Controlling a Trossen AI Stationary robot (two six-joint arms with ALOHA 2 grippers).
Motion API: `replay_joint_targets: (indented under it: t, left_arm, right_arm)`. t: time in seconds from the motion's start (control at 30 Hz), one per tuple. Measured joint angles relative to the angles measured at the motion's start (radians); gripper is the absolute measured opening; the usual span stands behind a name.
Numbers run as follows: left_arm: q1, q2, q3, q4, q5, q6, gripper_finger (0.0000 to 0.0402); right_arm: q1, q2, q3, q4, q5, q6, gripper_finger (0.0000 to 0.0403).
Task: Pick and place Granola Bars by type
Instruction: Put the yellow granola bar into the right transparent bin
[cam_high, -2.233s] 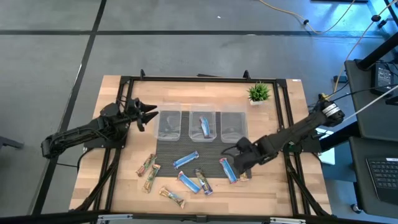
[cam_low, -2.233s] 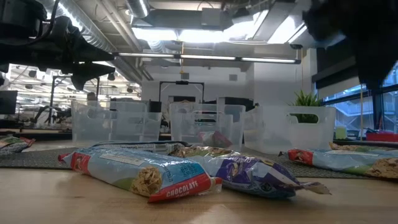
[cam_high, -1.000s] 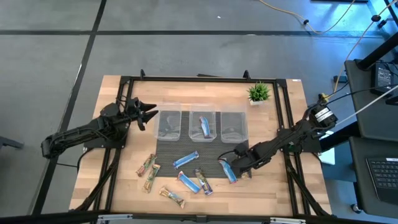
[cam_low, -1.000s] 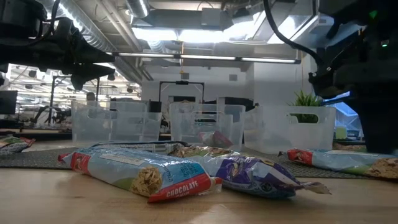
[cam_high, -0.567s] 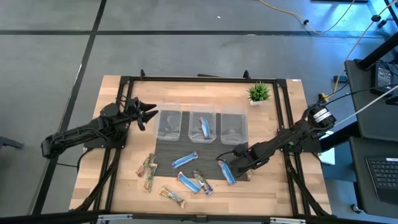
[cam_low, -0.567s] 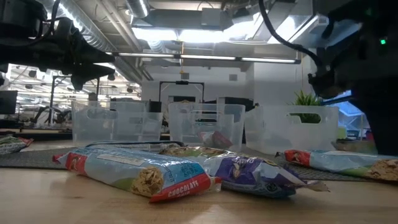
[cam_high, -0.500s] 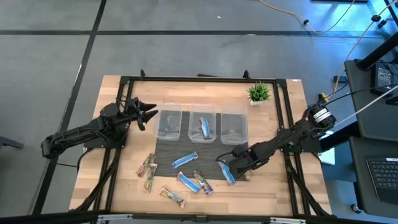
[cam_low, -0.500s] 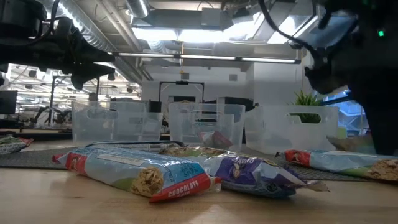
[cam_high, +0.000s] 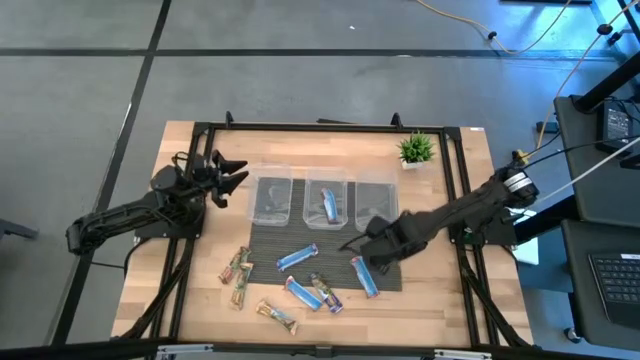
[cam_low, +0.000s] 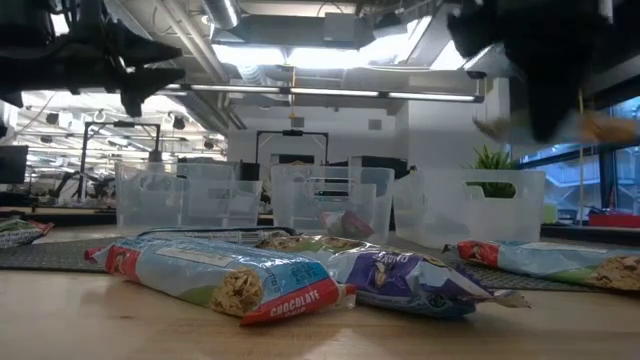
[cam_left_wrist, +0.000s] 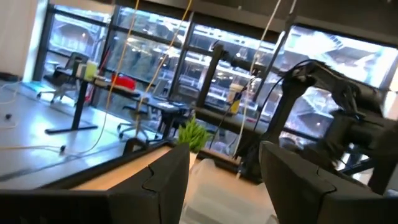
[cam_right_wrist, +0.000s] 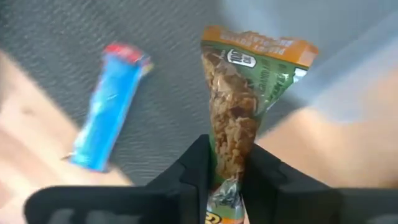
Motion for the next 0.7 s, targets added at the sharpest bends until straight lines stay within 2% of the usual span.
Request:
replay_joint_targets:
  t: [0.13,0.3,0.43,0.53,0.7]
  left_arm:
    - [0.0,0.011,0.038,-0.001,0.026,0.026,0.0187]
    - [-0.029,0.076,0.126,-0.059,0.035,0.109,0.0187]
    - [-0.083,0.175,0.219,-0.145,0.024,0.171,0.0187]
    - [-0.134,0.266,0.29,-0.214,0.001,0.218,0.0187]
    - [-0.232,0.432,0.404,-0.337,-0.104,0.296,0.0187]
  right_arm:
    - [-0.069,-0.002,0.142,-0.177,0.154,-0.104,0.007]
    - [-0.132,-0.002,0.254,-0.205,0.385,-0.212,0.0074]
    - [-0.174,-0.003,0.257,-0.144,0.439,-0.246,0.0075]
    - [-0.207,-0.003,0.208,-0.081,0.504,-0.145,0.0071]
    - [-0.266,-0.002,0.072,0.026,0.458,-0.048,0.0068]
